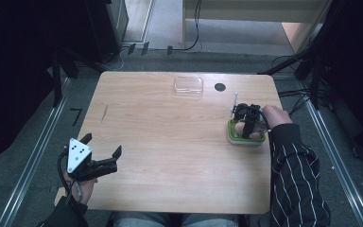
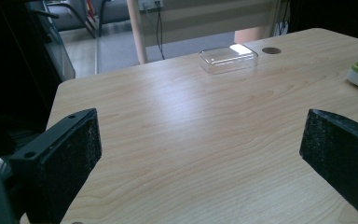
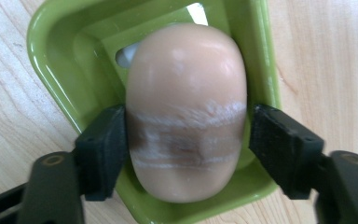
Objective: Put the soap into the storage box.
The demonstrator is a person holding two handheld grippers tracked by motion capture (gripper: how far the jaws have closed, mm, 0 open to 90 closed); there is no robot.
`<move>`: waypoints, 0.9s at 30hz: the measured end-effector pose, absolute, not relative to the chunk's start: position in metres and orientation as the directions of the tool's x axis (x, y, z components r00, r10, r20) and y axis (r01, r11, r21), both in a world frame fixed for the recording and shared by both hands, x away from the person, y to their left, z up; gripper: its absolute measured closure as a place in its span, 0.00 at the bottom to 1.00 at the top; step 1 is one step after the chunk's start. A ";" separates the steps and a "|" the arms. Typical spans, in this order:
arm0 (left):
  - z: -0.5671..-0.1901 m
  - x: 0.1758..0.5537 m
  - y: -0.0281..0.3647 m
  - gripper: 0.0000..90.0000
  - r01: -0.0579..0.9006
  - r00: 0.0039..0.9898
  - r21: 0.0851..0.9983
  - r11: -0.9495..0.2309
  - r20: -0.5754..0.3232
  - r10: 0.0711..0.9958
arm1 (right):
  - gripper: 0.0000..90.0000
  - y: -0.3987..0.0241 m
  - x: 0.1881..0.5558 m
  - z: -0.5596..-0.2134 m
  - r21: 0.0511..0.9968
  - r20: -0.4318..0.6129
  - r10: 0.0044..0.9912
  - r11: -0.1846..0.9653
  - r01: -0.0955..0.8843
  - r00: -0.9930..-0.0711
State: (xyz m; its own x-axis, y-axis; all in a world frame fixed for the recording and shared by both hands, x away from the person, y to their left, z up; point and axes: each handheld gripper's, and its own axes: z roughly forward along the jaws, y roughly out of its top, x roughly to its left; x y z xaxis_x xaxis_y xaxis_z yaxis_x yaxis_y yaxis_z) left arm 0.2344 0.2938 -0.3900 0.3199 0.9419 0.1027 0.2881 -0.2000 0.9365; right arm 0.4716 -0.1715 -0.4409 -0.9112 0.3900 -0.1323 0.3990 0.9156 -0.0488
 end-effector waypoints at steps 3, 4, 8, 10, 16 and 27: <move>-0.390 0.235 0.293 0.00 0.285 0.322 0.937 -0.201 0.104 0.941 | 0.26 -0.169 0.470 -0.438 -0.069 -0.148 0.397 0.910 0.410 -0.906; -0.390 0.235 0.293 0.00 0.285 0.322 0.937 -0.201 0.104 0.941 | 0.26 -0.169 0.470 -0.438 -0.066 -0.146 0.394 0.911 0.406 -0.907; -0.390 0.235 0.293 0.00 0.285 0.324 0.937 -0.201 0.104 0.941 | 0.26 -0.169 0.469 -0.436 -0.071 -0.147 0.397 0.909 0.410 -0.906; -0.390 0.235 0.293 0.00 0.285 0.325 0.937 -0.203 0.105 0.940 | 0.25 -0.170 0.467 -0.435 -0.061 -0.141 0.409 0.905 0.420 -0.902; -0.390 0.237 0.291 0.00 0.284 0.332 0.937 -0.204 0.104 0.938 | 0.20 -0.172 0.463 -0.430 -0.035 -0.130 0.464 0.881 0.471 -0.877; -0.390 0.242 0.284 0.00 0.281 0.358 0.935 -0.215 0.106 0.928 | 0.11 -0.172 0.454 -0.424 0.003 -0.086 0.551 0.833 0.553 -0.830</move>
